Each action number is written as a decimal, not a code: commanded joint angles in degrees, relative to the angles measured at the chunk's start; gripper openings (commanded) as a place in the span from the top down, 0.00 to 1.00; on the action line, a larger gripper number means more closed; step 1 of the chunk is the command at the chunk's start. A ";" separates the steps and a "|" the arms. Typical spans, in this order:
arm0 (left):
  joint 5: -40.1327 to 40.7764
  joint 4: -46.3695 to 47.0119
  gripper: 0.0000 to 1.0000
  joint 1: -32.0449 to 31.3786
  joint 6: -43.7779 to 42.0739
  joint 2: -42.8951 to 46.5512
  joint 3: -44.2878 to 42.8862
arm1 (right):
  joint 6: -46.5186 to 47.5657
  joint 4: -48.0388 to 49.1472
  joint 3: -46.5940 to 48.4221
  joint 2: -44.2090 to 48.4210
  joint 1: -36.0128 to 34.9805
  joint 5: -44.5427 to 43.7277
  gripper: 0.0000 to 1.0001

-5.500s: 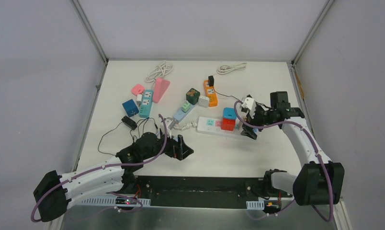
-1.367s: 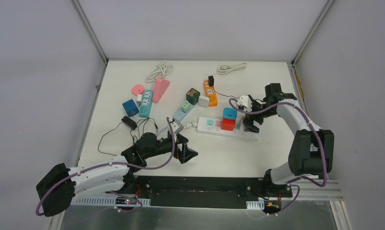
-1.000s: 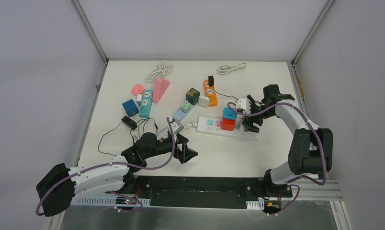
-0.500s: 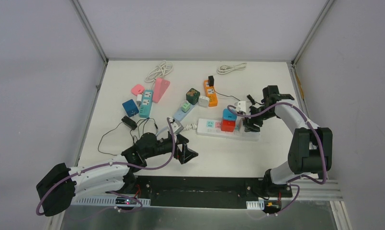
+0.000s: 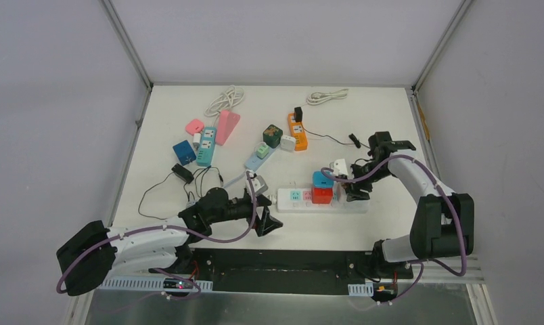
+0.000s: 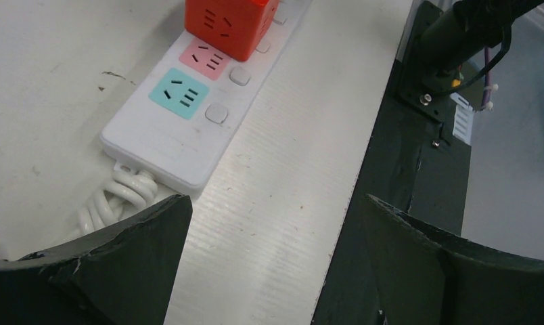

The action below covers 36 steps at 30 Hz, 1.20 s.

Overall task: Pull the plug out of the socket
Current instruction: Move the socket to the center of the board.

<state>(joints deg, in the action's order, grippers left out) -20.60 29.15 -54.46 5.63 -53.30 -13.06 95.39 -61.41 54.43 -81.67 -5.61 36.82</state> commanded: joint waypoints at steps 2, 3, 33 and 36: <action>-0.37 3.27 0.01 -2.97 -6.81 -5.10 -4.21 | 3.63 -8.53 -2.56 3.33 -4.49 0.70 1.00; -0.10 3.59 0.01 -3.33 -8.03 -6.13 -4.50 | 3.52 -8.32 -2.98 3.68 -4.75 0.85 1.00; 0.11 11.31 0.01 -3.67 -21.95 -23.94 -11.02 | 6.84 -9.78 -4.38 2.68 -4.93 0.63 1.00; 1.62 14.21 0.01 -3.69 -21.68 -24.84 -9.85 | 6.86 -9.72 -4.34 2.58 -4.94 0.46 1.00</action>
<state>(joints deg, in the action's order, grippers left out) -21.28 35.81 -57.78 -14.59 -77.45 -22.48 99.57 -64.36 50.83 -77.80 -9.80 37.34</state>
